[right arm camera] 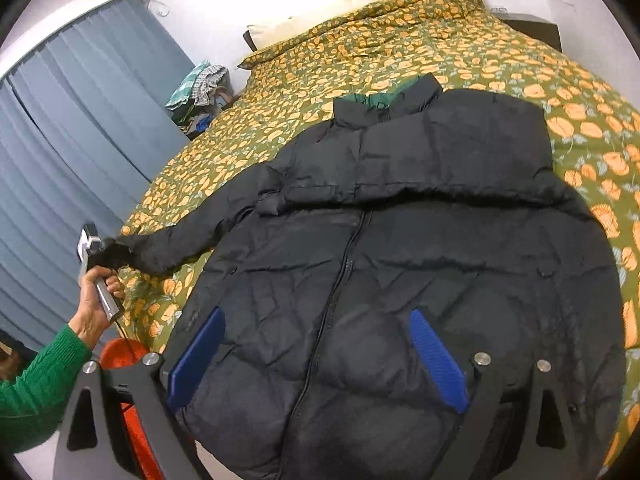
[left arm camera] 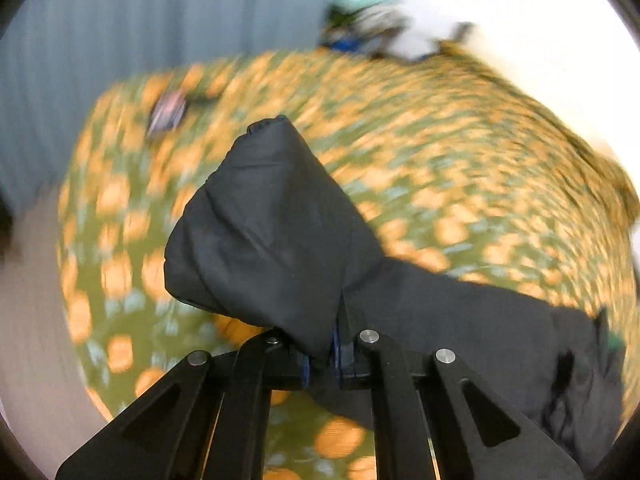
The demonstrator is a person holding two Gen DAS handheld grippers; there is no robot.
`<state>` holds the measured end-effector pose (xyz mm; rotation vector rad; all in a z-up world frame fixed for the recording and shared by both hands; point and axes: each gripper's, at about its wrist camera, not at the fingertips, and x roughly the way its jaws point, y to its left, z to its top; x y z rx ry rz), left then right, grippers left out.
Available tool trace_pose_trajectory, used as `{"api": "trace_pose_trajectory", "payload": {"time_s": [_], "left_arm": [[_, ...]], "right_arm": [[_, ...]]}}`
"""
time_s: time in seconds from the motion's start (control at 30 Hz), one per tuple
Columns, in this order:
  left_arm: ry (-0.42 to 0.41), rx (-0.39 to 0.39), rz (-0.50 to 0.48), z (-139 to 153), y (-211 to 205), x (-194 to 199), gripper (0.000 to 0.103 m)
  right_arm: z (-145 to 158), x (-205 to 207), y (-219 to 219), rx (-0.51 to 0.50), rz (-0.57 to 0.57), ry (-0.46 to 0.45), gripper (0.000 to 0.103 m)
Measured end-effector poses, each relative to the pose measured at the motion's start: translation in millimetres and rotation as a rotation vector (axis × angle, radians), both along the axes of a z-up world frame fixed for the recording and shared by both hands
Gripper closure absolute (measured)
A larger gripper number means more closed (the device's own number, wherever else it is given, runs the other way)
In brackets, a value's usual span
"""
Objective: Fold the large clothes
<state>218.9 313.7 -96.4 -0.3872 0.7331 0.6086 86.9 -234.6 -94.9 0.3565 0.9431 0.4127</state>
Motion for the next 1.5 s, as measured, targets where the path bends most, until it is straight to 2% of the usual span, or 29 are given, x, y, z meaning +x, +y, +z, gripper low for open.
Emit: {"api": "trace_pose_trajectory", "payload": {"time_s": [0.13, 0.2, 0.33, 0.47, 0.6, 0.73, 0.8, 0.83, 0.87, 0.93, 0.97, 1.03, 1.17, 1.4, 1.5], "left_arm": [[-0.080, 0.211, -0.237, 61.8, -86.4, 16.3, 0.097], [-0.113, 0.281, -0.365, 81.5, -135.0, 21.9, 0.097], [-0.147, 0.387, -0.591, 93.0, -235.0, 25.5, 0.097], [-0.124, 0.408, -0.760, 62.5, -324.3, 31.1, 0.097], [-0.022, 0.397, -0.872, 8.8, -394.0, 45.1, 0.097], [0.078, 0.426, -0.960, -42.0, -437.5, 47.0, 0.096], [0.096, 0.460, -0.984, -54.1, -454.4, 41.4, 0.087], [0.095, 0.460, -0.998, -54.5, -461.0, 35.4, 0.076], [0.097, 0.448, -1.013, -53.7, -462.2, 33.3, 0.052], [0.071, 0.410, -1.047, -47.5, -460.7, 19.9, 0.023], [0.052, 0.413, -1.057, -44.7, -459.4, 11.5, 0.018], [0.040, 0.406, -1.093, -36.8, -452.3, -6.6, 0.017], [0.050, 0.311, -1.108, -23.7, -420.1, -33.9, 0.014], [0.091, 0.175, -0.935, -22.7, -341.2, -57.0, 0.014], [0.105, 0.160, -0.869, -26.0, -316.8, -62.6, 0.014]], "right_arm": [[-1.1, -2.1, -7.0, 0.024, -0.022, -0.002, 0.008], [1.8, -4.6, -13.1, 0.035, -0.039, -0.015, 0.008], [8.8, -11.5, -31.7, 0.046, -0.088, -0.039, 0.008], [11.9, -19.4, -57.5, 0.057, -0.158, -0.055, 0.008], [12.2, -25.8, -87.7, 0.067, -0.231, -0.056, 0.008], [14.9, -27.7, -108.3, 0.042, -0.266, -0.065, 0.008], [16.0, -24.8, -115.1, 0.025, -0.268, -0.069, 0.008], [16.6, -21.9, -117.8, 0.017, -0.266, -0.071, 0.008], [17.1, -17.0, -119.7, 0.012, -0.258, -0.072, 0.008], [17.4, -5.1, -121.4, 0.011, -0.243, -0.073, 0.008], [17.3, 1.6, -120.7, 0.017, -0.232, -0.070, 0.008], [15.5, 20.9, -118.7, 0.047, -0.214, -0.062, 0.008], [2.3, 64.3, -108.1, 0.136, -0.180, -0.014, 0.008], [-54.6, 143.5, -64.9, 0.369, -0.135, 0.128, 0.006], [-74.3, 164.3, -42.1, 0.346, -0.149, 0.204, 0.007]]}}
